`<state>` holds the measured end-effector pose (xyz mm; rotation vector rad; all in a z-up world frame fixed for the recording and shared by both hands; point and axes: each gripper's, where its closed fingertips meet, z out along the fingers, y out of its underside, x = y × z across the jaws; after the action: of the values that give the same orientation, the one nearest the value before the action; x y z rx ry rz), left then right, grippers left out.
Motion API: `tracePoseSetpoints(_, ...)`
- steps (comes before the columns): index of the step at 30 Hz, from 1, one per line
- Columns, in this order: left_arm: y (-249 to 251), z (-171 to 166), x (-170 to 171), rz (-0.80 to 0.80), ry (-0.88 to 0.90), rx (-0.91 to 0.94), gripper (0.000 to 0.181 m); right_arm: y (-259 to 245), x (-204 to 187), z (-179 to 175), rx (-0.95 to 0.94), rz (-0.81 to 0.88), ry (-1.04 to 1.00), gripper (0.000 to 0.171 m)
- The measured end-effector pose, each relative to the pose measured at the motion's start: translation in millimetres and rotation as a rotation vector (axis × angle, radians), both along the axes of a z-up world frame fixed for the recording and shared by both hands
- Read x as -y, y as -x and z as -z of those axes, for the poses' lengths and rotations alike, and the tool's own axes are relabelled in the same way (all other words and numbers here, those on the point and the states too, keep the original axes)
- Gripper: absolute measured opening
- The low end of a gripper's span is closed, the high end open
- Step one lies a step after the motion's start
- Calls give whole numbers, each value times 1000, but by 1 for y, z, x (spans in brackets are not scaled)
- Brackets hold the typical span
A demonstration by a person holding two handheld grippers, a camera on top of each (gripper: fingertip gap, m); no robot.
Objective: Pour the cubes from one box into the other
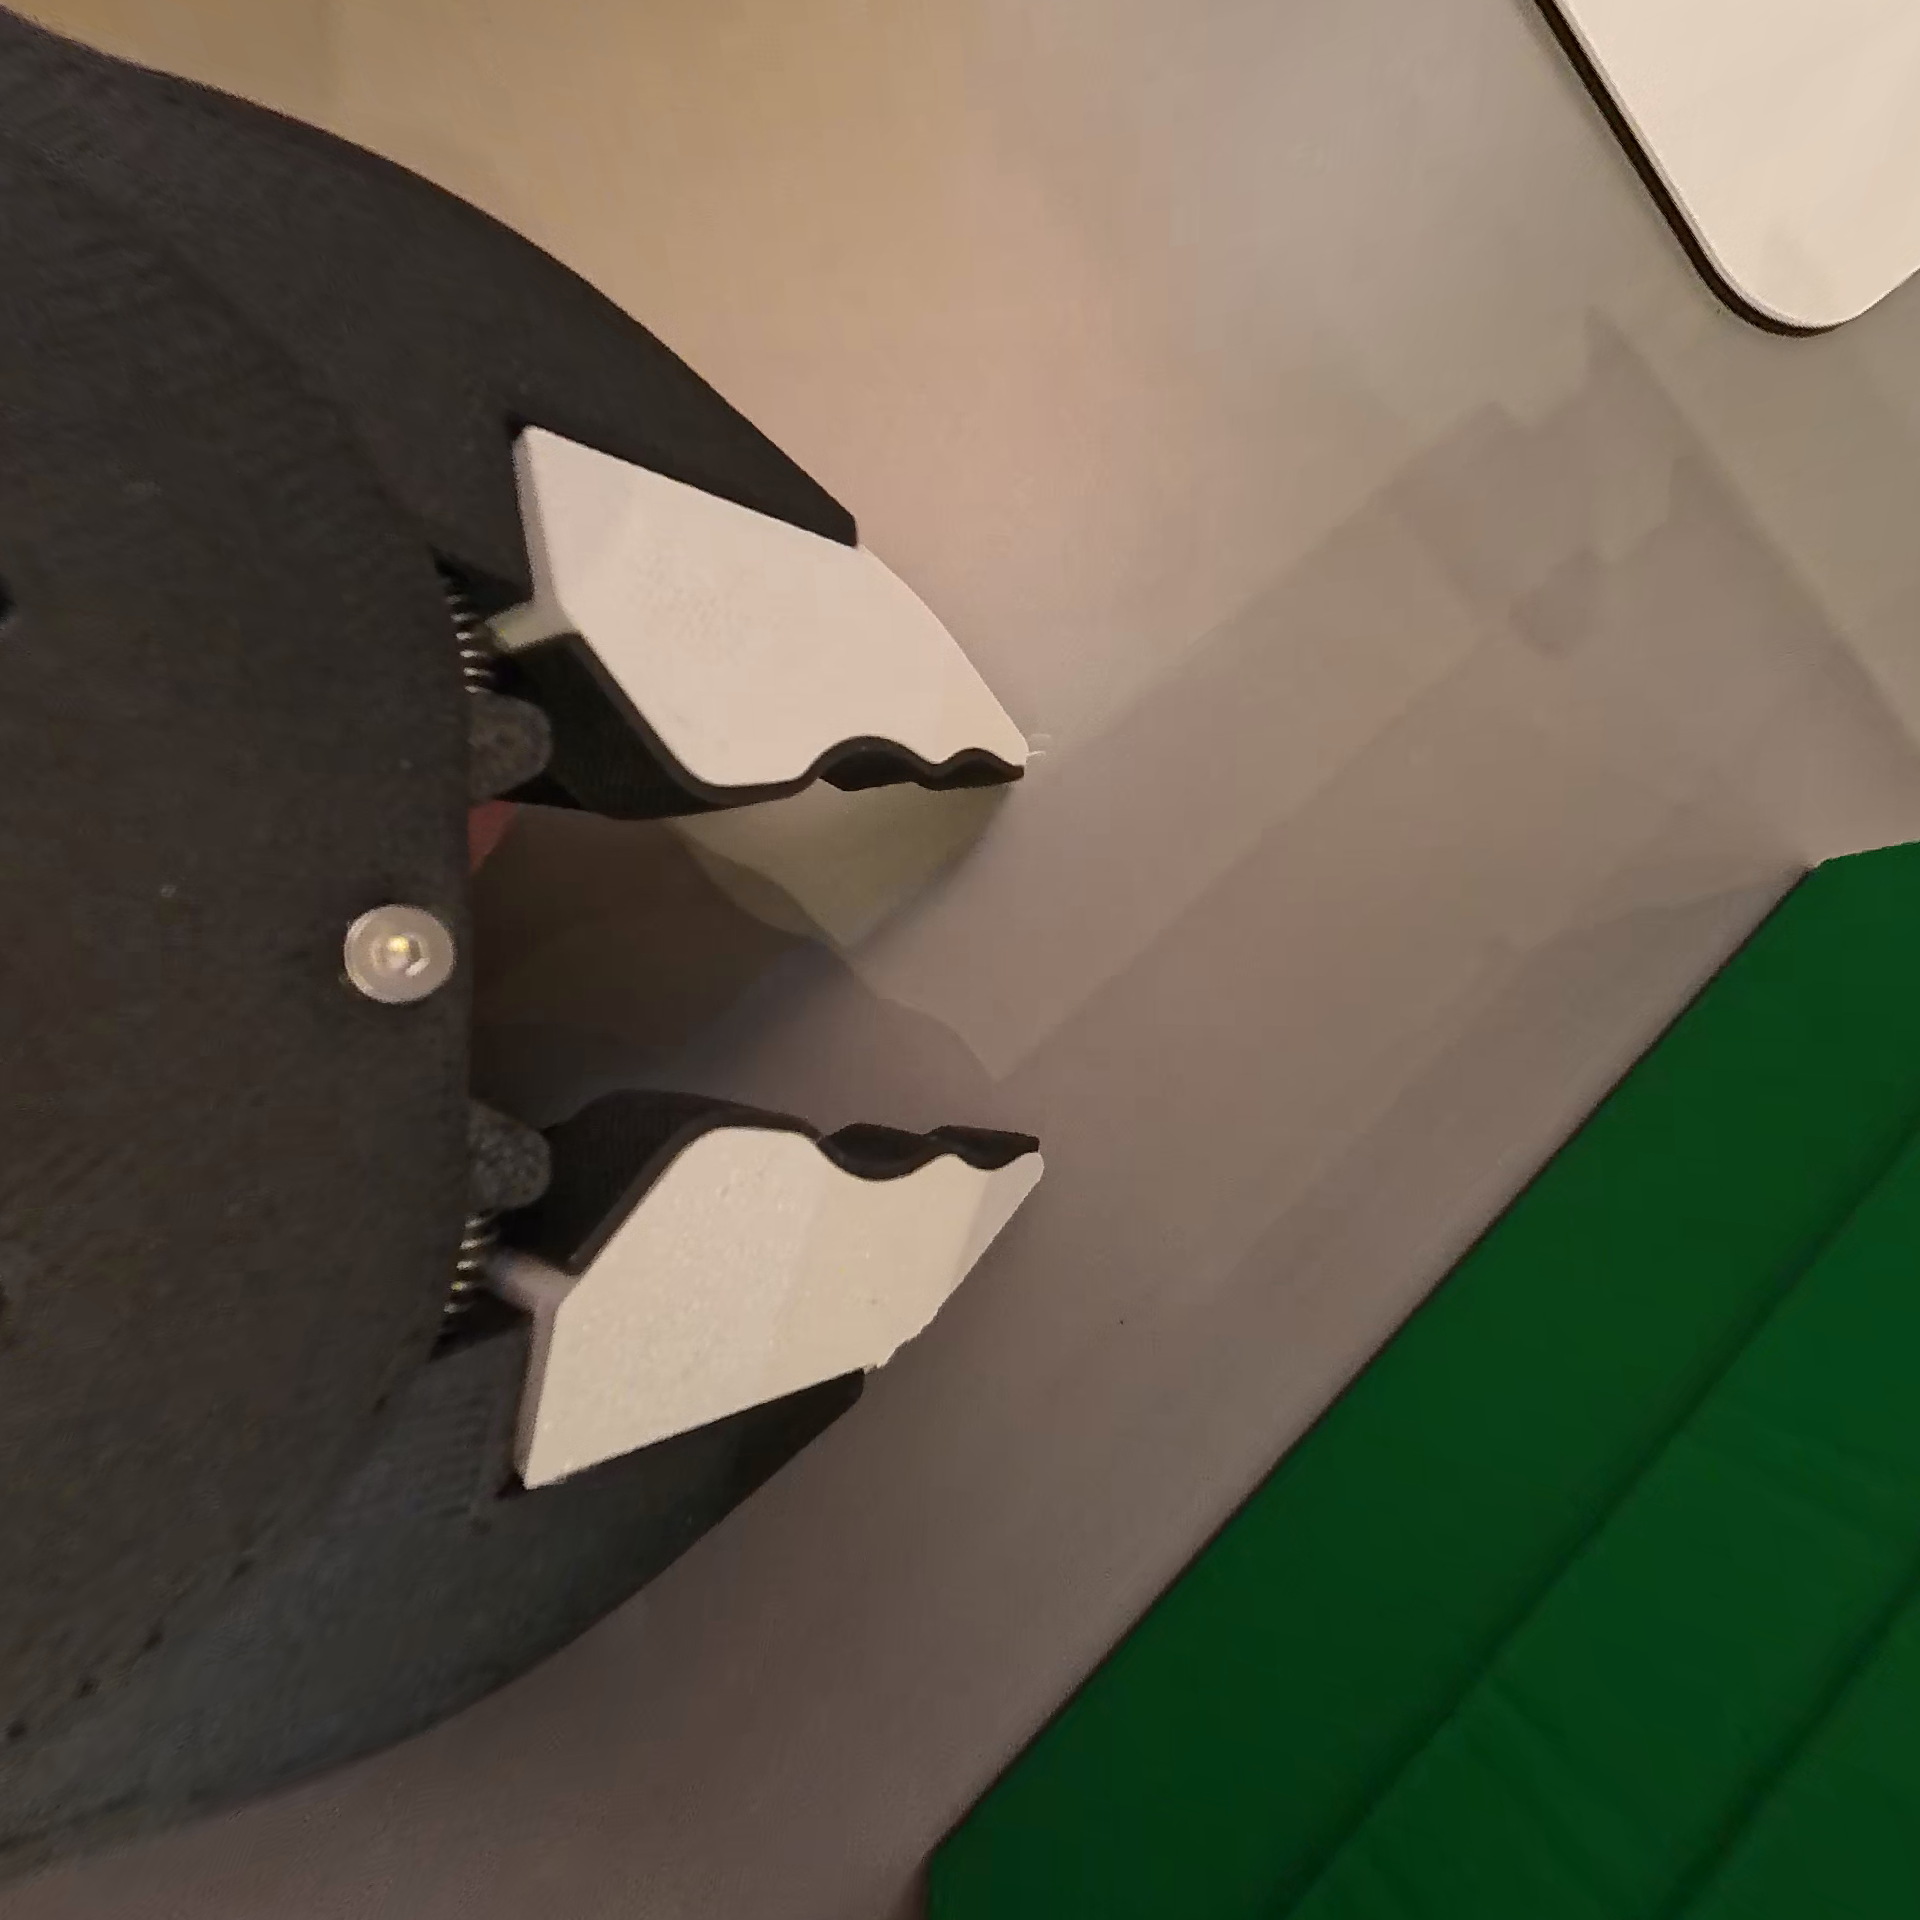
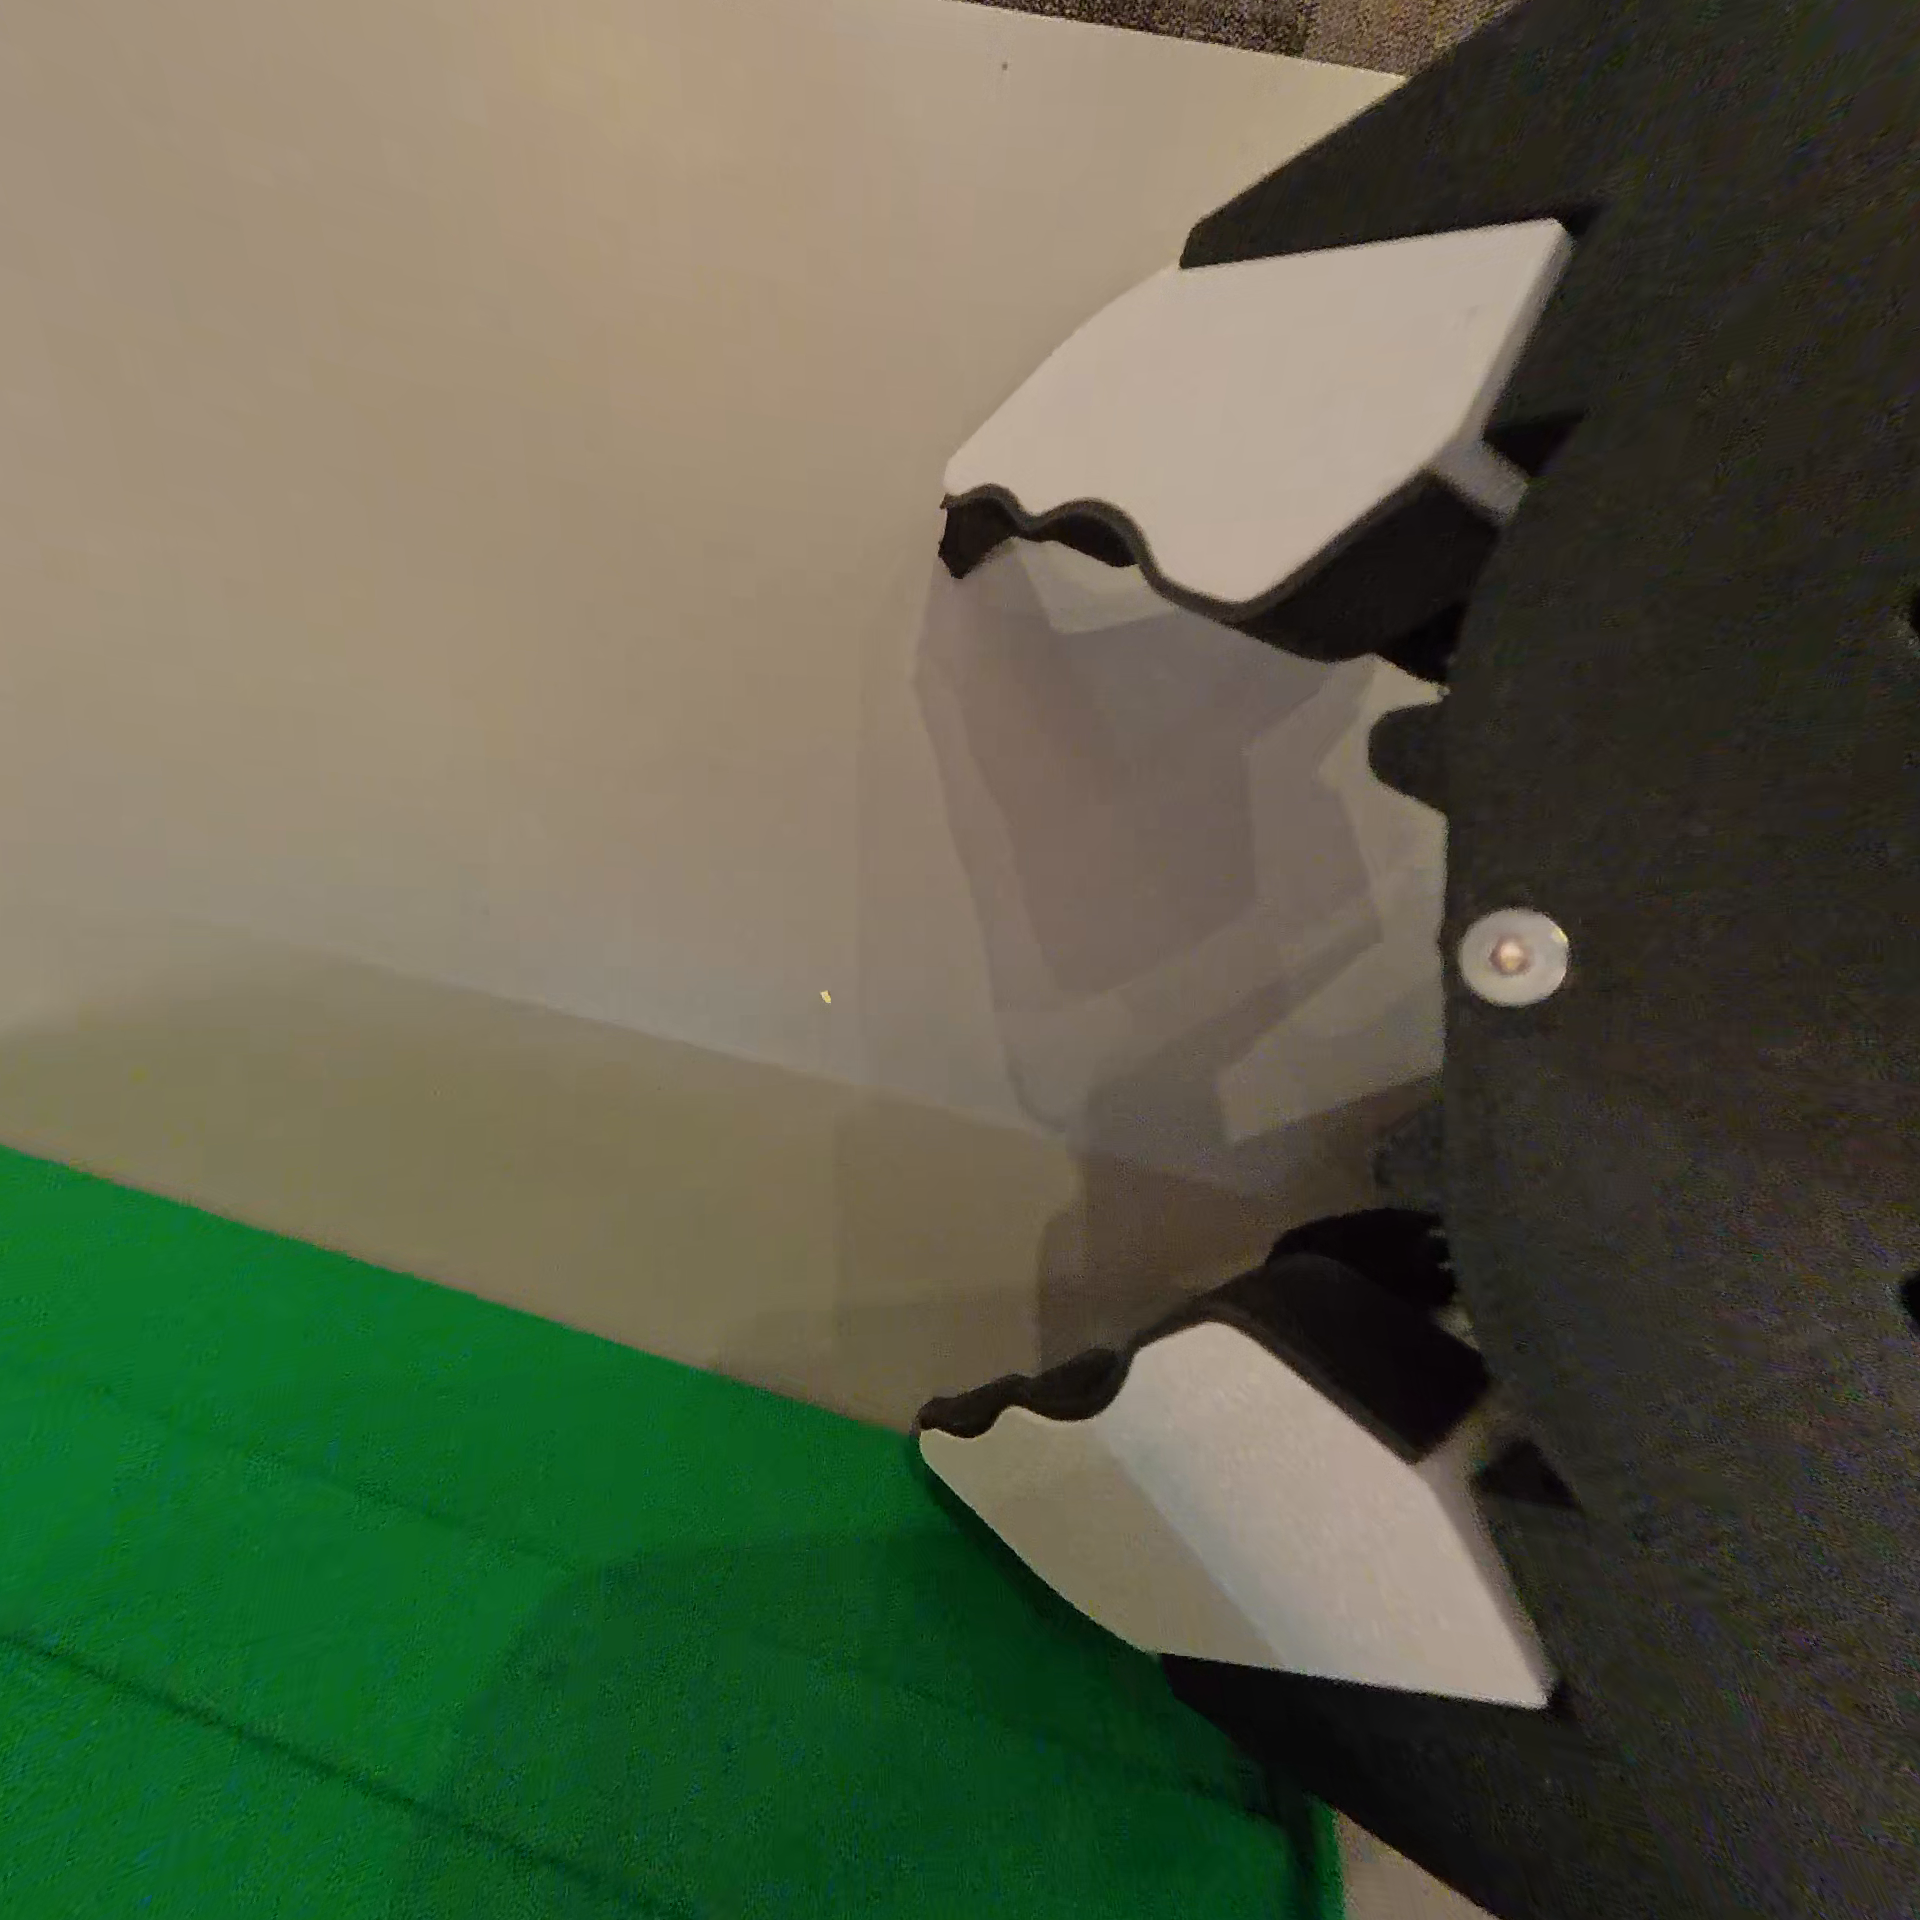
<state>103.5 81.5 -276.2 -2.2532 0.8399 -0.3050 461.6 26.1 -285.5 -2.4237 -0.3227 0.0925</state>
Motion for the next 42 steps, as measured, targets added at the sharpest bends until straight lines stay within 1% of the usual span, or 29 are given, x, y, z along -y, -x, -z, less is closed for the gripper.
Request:
tracePoseSetpoints(27,2,0,-1,-16,10,9,63,0,0,0,0,0,0,142)
tracePoseSetpoints(33,1,0,-1,-8,19,12,71,0,0,0,0,0,0,142)
tracePoseSetpoints(38,-1,1,3,31,20,1,85,0,0,0,0,0,0,142)
tracePoseSetpoints(42,0,0,10,66,44,33,87,0,0,0,0,0,0,142)
